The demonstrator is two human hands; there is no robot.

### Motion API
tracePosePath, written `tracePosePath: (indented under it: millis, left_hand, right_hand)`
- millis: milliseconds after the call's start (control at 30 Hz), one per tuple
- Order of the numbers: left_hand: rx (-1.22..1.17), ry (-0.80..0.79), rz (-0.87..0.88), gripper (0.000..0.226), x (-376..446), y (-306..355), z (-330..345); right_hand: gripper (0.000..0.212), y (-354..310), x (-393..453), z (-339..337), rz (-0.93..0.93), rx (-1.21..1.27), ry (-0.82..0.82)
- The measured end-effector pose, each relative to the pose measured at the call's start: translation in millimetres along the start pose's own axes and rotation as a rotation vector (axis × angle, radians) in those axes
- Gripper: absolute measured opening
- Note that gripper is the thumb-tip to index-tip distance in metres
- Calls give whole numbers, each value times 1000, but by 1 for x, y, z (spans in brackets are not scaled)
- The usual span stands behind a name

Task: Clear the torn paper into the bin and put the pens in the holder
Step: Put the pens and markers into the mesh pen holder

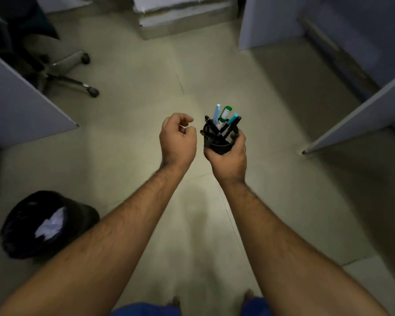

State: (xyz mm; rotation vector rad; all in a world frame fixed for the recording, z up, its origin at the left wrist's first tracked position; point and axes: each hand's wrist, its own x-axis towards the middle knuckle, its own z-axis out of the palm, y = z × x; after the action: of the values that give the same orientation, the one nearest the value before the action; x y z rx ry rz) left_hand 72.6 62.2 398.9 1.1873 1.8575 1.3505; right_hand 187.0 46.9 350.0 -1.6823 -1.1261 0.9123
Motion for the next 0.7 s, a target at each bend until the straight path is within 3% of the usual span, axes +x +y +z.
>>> tracePosePath:
  millis: [233,367,500,700]
  left_hand:
    - [149,150,-135,30,4,152,-187]
    - [282,222,-206,42,-16,202,-307]
    - [417,363,-266,44,-52,204,-439]
    - [647,522,-483,52,-114,133,-596]
  right_hand:
    - [79,-221,-79,-8,-58,55,-245]
    - [78,-316,-146,9,-112,41,-399]
    - [79,-379,-228,54,-211,21,-583]
    - [82,-422,-347,150,-321,-24,-828]
